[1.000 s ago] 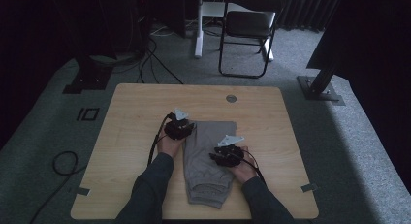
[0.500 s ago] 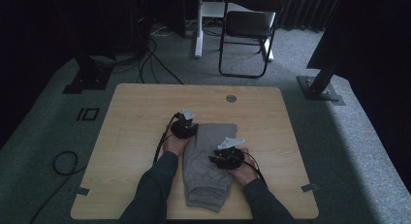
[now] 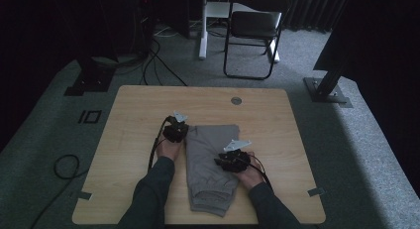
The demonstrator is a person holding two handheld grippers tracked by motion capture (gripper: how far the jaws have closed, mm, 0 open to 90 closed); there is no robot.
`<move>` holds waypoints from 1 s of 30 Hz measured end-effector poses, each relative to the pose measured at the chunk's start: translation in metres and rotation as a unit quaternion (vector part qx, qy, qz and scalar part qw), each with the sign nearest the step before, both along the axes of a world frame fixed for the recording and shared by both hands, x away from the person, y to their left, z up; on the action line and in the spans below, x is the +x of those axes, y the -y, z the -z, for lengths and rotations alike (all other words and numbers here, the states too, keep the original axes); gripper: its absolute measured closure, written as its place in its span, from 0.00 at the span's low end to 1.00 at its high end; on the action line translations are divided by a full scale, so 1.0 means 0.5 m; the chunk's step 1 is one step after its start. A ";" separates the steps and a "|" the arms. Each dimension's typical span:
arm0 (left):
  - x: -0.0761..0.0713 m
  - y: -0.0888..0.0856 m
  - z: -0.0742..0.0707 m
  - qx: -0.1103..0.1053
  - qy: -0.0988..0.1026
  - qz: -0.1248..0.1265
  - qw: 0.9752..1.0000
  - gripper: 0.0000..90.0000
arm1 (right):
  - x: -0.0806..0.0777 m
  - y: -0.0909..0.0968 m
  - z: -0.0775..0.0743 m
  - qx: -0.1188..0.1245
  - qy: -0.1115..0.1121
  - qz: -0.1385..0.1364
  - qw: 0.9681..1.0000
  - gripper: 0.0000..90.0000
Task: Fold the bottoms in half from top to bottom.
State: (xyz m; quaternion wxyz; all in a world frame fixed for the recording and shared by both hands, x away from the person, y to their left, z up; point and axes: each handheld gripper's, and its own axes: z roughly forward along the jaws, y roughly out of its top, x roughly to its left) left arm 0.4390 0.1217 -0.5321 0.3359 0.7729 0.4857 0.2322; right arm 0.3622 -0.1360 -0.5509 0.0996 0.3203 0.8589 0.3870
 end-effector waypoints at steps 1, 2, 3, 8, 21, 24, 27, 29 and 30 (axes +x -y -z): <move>-0.004 -0.007 0.004 -0.008 -0.004 -0.004 1.000 0.99 | 0.000 0.000 0.000 0.000 0.000 0.000 1.000 0.74; -0.005 -0.009 0.006 -0.015 -0.002 -0.004 1.000 0.98 | 0.000 0.000 0.000 0.000 -0.001 0.001 1.000 0.74; -0.004 -0.008 0.005 -0.019 0.001 -0.001 1.000 0.97 | 0.000 -0.001 0.000 0.000 -0.001 0.000 1.000 0.74; 0.006 0.018 -0.019 -0.015 0.026 0.006 1.000 0.84 | 0.000 -0.002 -0.001 -0.003 0.000 0.000 1.000 0.74; 0.043 0.051 0.004 0.018 -0.018 0.007 1.000 0.74 | 0.046 0.051 -0.028 0.026 0.012 0.080 0.996 0.75; 0.044 0.047 0.005 0.011 -0.023 0.004 1.000 0.79 | 0.083 0.078 -0.038 0.033 0.008 0.132 0.991 0.80; 0.047 0.044 0.006 0.010 -0.028 0.004 1.000 0.85 | 0.124 0.090 -0.036 0.028 0.003 0.168 0.985 0.82; 0.048 0.045 0.008 0.013 -0.029 0.005 0.999 0.87 | 0.151 0.091 -0.033 0.026 0.001 0.186 0.982 0.81; 0.049 0.045 0.009 0.013 -0.030 0.004 0.999 0.88 | 0.165 0.089 -0.033 0.026 0.003 0.192 0.981 0.81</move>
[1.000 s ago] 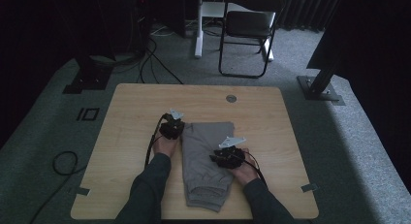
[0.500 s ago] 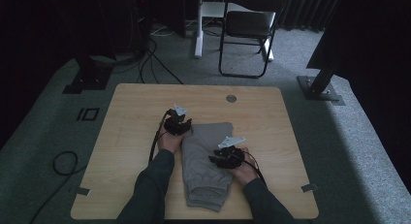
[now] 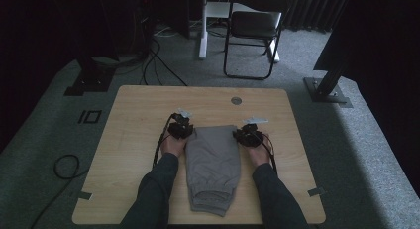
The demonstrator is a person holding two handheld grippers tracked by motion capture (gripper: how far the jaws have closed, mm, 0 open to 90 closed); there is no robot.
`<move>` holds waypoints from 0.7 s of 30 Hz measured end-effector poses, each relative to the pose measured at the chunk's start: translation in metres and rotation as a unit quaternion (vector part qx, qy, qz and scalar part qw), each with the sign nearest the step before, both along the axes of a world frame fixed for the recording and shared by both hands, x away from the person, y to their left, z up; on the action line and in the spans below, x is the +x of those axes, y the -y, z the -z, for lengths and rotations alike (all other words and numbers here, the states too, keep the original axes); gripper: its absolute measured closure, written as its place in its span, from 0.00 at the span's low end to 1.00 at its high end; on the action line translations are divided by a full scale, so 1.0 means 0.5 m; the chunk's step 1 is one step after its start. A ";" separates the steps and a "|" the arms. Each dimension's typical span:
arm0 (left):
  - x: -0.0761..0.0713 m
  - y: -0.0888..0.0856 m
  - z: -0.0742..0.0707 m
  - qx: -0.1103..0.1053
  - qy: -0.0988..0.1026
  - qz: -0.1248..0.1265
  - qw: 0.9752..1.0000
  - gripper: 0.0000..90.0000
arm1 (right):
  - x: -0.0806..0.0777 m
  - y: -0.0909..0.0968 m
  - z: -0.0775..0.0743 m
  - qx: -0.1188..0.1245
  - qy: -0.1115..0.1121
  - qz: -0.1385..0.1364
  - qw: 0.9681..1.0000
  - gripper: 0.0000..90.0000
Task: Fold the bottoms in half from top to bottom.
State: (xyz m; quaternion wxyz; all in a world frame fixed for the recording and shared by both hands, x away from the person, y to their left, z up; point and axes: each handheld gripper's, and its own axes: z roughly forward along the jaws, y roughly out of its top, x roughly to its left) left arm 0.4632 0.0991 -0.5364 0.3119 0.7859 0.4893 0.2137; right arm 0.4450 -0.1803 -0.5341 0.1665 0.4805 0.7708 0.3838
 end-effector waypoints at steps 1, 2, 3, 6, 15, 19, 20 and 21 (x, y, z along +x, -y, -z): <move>0.000 0.000 0.000 0.000 0.000 0.000 1.000 0.89 | 0.000 0.000 0.000 0.000 0.000 0.000 1.000 0.81; 0.002 -0.001 0.002 -0.002 -0.002 -0.001 1.000 0.89 | 0.008 -0.002 -0.001 -0.001 0.002 0.002 1.000 0.81; 0.002 -0.001 0.003 -0.003 -0.003 -0.003 1.000 0.90 | 0.028 -0.009 -0.001 -0.003 0.001 0.006 1.000 0.81; 0.003 -0.001 0.005 -0.004 -0.005 -0.005 1.000 0.91 | 0.060 -0.020 0.001 -0.001 -0.012 0.020 1.000 0.81; 0.001 -0.002 0.003 -0.004 -0.003 -0.012 1.000 0.97 | 0.092 -0.038 0.015 -0.008 -0.050 0.032 0.998 1.00; -0.007 -0.023 -0.003 -0.036 0.008 -0.030 0.999 0.97 | 0.085 -0.022 0.003 0.004 -0.034 0.046 0.998 1.00; -0.007 -0.023 -0.003 -0.036 0.008 -0.030 0.999 0.97 | 0.085 -0.022 0.003 0.004 -0.034 0.046 0.998 1.00; -0.013 -0.041 -0.007 -0.047 0.017 -0.044 0.998 0.97 | 0.084 0.000 0.000 0.011 -0.029 0.068 0.997 1.00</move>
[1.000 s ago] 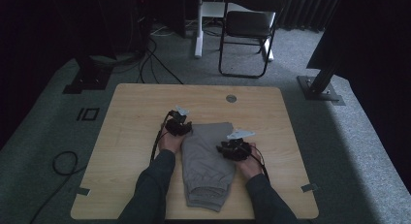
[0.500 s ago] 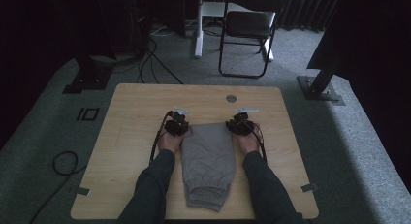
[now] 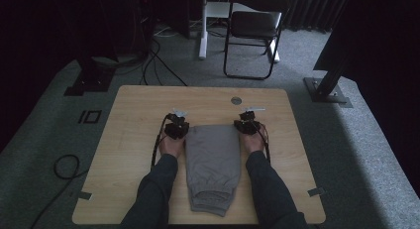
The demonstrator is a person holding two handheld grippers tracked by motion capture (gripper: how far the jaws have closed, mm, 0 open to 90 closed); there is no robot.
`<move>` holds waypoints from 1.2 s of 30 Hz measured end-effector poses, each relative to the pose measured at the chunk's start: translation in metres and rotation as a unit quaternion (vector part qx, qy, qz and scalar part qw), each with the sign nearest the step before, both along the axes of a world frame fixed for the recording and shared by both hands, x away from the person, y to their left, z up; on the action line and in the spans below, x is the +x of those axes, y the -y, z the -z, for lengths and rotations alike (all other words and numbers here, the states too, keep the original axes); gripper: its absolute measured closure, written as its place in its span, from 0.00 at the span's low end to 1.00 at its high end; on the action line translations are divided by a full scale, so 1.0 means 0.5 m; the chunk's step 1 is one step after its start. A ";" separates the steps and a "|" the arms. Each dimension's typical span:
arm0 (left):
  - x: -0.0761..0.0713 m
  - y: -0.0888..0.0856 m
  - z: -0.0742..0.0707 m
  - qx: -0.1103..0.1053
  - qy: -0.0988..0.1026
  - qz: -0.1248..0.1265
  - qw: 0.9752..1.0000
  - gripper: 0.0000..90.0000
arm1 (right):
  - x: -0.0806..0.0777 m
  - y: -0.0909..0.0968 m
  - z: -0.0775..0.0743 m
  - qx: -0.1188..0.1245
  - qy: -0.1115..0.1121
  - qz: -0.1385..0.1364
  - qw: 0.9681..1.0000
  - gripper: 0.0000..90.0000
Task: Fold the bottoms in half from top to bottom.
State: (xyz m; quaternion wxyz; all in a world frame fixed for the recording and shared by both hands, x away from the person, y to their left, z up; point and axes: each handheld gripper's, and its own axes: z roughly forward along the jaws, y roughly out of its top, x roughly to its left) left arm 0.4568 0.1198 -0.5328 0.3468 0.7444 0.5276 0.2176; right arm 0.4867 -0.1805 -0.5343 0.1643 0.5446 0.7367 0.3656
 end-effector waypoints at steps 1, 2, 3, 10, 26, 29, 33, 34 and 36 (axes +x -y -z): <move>-0.002 -0.006 -0.001 -0.006 0.005 -0.004 1.000 0.97 | 0.000 0.007 0.001 0.001 -0.001 0.007 1.000 1.00; -0.004 -0.011 -0.003 -0.011 0.009 -0.008 1.000 0.97 | 0.000 0.013 0.002 0.007 -0.002 0.011 1.000 1.00; -0.004 -0.011 -0.003 -0.011 0.009 -0.008 1.000 0.97 | 0.000 0.013 0.002 0.007 -0.002 0.011 1.000 1.00; -0.011 -0.008 -0.019 -0.021 0.042 -0.051 0.998 0.89 | 0.006 0.009 0.010 0.008 -0.006 0.005 1.000 0.86; 0.007 0.010 0.002 0.002 0.008 -0.003 1.000 0.85 | 0.013 0.004 0.010 0.019 -0.008 -0.049 0.999 0.58; 0.009 -0.004 0.003 0.001 0.006 -0.017 1.000 0.89 | 0.016 0.002 0.018 0.014 -0.017 -0.048 0.999 0.57; 0.008 -0.022 0.011 0.004 -0.001 -0.040 0.999 0.90 | 0.016 -0.002 0.025 0.011 -0.023 -0.046 0.999 0.57; 0.007 -0.029 0.011 0.001 0.001 -0.056 0.998 0.90 | 0.015 -0.003 0.025 0.009 -0.023 -0.047 0.999 0.57; 0.007 -0.045 0.009 -0.018 0.000 -0.081 0.997 0.87 | 0.015 -0.004 0.024 0.005 -0.024 -0.046 0.999 0.59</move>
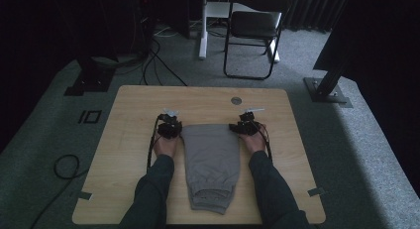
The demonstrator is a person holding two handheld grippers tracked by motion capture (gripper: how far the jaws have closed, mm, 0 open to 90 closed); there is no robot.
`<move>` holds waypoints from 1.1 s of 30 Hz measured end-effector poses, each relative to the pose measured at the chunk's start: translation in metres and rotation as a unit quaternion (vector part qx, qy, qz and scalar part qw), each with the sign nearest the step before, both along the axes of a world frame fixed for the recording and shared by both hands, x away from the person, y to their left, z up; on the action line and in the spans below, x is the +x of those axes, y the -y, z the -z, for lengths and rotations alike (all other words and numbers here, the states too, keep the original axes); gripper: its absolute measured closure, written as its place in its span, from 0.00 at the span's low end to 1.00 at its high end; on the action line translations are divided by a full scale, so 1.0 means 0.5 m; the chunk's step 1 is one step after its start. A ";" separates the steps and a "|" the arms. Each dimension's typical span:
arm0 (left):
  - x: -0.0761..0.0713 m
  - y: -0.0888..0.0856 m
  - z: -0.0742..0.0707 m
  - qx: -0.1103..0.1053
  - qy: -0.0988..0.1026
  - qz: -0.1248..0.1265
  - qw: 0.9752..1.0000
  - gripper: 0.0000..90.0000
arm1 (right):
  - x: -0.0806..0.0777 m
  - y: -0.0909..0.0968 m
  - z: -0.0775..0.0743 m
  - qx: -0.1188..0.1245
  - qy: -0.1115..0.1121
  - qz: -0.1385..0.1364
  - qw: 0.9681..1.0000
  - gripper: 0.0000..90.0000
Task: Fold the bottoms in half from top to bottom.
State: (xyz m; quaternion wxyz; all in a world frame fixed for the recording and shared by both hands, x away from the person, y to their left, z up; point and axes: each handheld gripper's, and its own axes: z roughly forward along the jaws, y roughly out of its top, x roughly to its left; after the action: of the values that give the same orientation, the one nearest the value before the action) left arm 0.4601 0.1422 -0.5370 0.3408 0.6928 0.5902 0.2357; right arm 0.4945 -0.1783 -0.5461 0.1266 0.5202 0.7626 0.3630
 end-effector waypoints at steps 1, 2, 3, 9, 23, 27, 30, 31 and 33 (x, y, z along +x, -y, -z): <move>-0.001 -0.004 -0.003 -0.003 0.001 -0.002 1.000 0.86 | 0.000 0.000 0.000 0.001 -0.001 -0.001 1.000 0.59; -0.002 -0.004 -0.006 -0.005 0.005 0.008 1.000 0.84 | 0.000 0.000 0.000 0.001 0.000 -0.001 1.000 0.60; -0.003 -0.001 -0.010 -0.007 0.011 0.025 1.000 0.81 | 0.000 0.000 0.000 0.002 0.000 -0.001 1.000 0.60; -0.010 0.023 -0.025 -0.028 0.039 0.077 0.996 0.64 | -0.001 -0.002 0.001 0.007 0.000 -0.004 1.000 0.59; 0.001 0.042 0.000 -0.021 -0.017 0.092 0.995 0.56 | -0.005 -0.011 0.002 0.008 0.001 -0.017 1.000 0.66; 0.007 0.032 0.015 -0.039 -0.042 0.098 0.994 0.73 | -0.004 -0.012 0.000 0.017 -0.015 -0.026 0.999 0.82; 0.008 0.031 0.003 -0.033 -0.037 0.097 0.994 0.91 | -0.001 -0.009 -0.006 0.018 -0.014 -0.027 0.999 0.92; 0.008 0.031 -0.003 -0.033 -0.032 0.097 0.994 0.92 | 0.000 -0.007 -0.008 0.020 -0.011 -0.025 0.999 0.92; 0.006 0.031 -0.016 -0.036 -0.016 0.096 0.995 0.93 | 0.000 -0.003 -0.016 0.031 -0.002 -0.017 0.999 0.93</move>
State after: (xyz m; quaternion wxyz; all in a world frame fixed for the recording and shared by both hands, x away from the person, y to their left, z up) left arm 0.4629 0.1270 -0.5288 0.3772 0.7371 0.5346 0.1693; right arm 0.4945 -0.1768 -0.5382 0.1027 0.5116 0.7598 0.3879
